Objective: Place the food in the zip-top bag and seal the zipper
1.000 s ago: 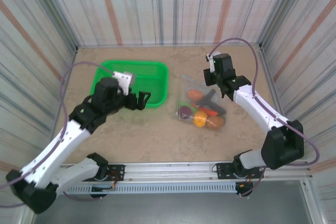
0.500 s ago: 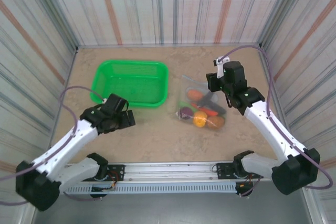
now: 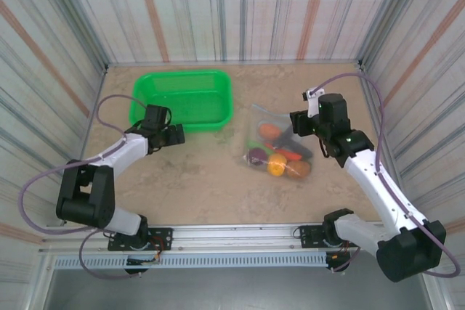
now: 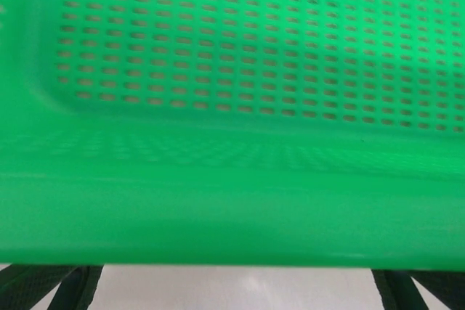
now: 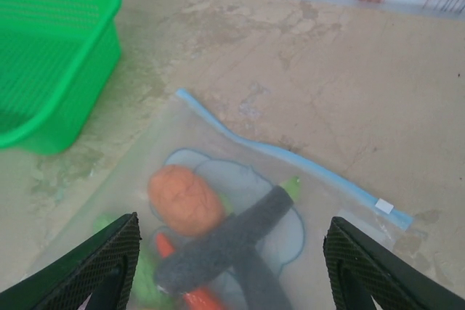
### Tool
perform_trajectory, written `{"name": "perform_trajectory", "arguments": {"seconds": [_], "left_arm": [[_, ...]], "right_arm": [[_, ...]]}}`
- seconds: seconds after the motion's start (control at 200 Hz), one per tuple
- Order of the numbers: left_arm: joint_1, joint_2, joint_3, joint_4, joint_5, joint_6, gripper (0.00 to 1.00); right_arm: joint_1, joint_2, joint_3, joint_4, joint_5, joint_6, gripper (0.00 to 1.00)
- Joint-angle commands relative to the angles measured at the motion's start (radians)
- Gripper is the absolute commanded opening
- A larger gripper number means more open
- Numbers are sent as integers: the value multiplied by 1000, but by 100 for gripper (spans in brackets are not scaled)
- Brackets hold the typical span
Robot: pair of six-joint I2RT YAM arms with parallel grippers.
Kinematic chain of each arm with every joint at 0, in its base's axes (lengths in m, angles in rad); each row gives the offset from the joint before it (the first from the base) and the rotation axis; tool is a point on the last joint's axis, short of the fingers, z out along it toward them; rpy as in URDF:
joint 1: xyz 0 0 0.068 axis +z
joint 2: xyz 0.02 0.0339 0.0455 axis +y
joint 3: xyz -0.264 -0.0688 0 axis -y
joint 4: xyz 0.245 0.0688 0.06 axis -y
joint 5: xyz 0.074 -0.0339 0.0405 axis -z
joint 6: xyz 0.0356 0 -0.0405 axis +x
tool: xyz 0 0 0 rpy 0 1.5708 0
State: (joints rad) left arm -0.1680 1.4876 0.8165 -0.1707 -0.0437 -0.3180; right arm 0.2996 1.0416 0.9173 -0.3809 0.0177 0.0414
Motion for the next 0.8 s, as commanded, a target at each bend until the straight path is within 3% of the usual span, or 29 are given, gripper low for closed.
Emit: {"name": "perform_trajectory", "arguments": {"seconds": [0.0,0.12,0.245,0.361,0.506,0.531,0.676,0.797], "left_arm": [[30,11,38,127,70,87,95],[-1,-112,-35,87,6,190,98],[54,-298,-180,129,10,249,98],[58,-300,-205,90,-59,318,98],[143,-310,-379,365,-60,236,98],[146,-307,-367,347,-54,229,98],[106,-262,-425,632,-64,329,98],[107,-194,-477,888,-31,420,98]], "right_arm": [[-55,24,-19,39,-37,-77,71],[-138,85,-63,90,-54,-114,72],[-184,114,-145,160,-47,-114,73],[-239,106,-243,268,-44,-75,73],[-282,128,-331,413,-11,-28,72],[-302,130,-346,438,-20,-3,72],[-373,179,-406,572,-48,37,71],[-428,201,-537,873,-108,68,73]]}}
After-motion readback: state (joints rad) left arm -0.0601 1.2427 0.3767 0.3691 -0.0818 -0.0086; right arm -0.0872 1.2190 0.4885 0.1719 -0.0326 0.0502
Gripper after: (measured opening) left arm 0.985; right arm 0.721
